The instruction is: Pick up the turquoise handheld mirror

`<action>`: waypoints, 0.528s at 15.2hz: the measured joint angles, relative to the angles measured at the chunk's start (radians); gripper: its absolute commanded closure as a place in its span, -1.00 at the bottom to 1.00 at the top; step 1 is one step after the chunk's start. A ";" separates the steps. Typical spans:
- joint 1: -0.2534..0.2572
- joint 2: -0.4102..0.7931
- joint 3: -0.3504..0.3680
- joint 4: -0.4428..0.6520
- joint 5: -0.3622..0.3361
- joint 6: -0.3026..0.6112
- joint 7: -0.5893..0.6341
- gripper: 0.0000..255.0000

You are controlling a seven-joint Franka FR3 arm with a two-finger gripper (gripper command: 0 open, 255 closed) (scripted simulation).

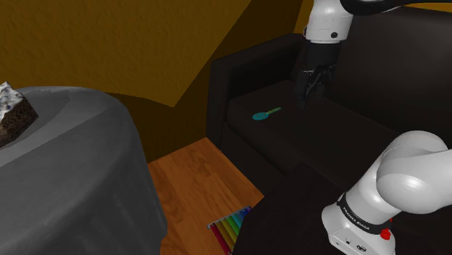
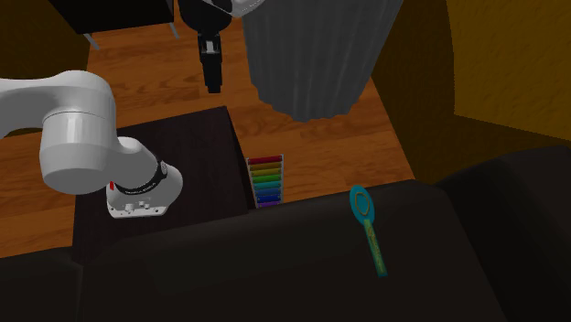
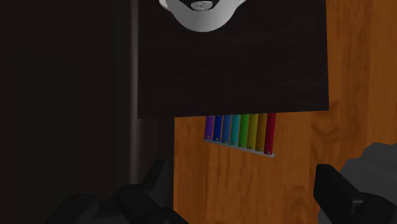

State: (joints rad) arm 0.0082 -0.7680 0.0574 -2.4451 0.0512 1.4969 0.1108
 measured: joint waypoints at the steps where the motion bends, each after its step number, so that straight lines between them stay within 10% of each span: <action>1: 0.000 0.000 0.000 0.000 0.000 0.000 0.000 -1.00; 8: -0.011 0.031 -0.141 -0.094 -0.113 0.145 -0.251 -1.00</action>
State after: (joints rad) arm -0.0032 -0.7368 -0.0832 -2.5389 -0.0619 1.6420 -0.1401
